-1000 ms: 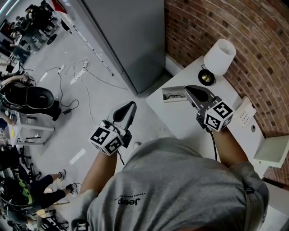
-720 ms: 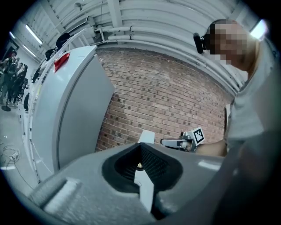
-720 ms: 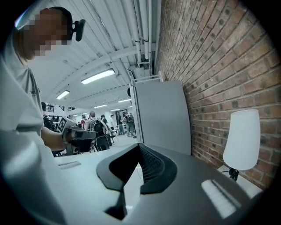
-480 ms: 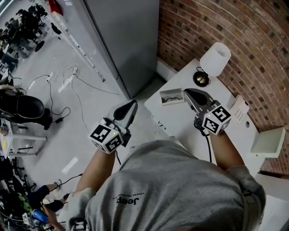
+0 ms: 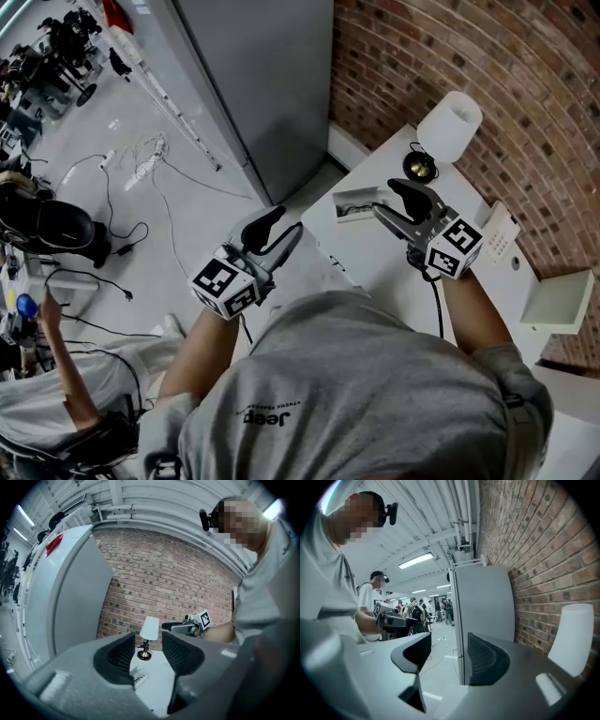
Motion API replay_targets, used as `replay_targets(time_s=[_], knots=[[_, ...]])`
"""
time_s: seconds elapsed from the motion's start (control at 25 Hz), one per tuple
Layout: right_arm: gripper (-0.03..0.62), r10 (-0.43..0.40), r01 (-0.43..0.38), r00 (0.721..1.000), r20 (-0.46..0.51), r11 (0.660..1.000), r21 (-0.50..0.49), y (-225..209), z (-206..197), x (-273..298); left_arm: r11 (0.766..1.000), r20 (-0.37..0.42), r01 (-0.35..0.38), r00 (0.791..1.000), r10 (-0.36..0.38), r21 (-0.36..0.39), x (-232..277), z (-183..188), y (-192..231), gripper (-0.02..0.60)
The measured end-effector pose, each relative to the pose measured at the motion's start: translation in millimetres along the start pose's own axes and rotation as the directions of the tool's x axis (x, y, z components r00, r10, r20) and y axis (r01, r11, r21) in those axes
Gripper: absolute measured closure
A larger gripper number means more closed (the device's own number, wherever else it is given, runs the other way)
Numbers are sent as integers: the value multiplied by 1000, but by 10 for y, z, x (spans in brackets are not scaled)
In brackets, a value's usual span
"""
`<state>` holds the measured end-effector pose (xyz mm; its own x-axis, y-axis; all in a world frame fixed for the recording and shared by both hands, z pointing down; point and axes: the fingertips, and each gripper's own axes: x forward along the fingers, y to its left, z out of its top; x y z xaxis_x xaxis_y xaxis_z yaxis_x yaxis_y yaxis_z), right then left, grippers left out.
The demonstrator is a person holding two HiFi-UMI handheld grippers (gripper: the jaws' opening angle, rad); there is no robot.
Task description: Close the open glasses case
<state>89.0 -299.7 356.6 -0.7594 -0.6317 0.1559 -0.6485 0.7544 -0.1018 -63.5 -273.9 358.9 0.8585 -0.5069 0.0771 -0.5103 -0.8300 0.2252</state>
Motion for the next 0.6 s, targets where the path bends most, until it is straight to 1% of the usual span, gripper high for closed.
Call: replay_targets(time_s=[0.12,0.28,0.44,0.6], knots=[[313,50,-53,998,-49,997,-59,-14,-93,15,998,-47,36,998,-33,49,78,-99,32,361],[270,78,-93,989,-123,989,-118,-168,-280,22,991,-114,92,990,-80,101,293,-294,110,318],[244,90,-116,978,-190,985,-131,-405,-593,37,975,-183,154,975,-124,158,613,-581,179,290],[226,97,-133,963,-252,983,-130,-649,-957,98,967,-235,185,962,-142,177,978,-927,286,258]])
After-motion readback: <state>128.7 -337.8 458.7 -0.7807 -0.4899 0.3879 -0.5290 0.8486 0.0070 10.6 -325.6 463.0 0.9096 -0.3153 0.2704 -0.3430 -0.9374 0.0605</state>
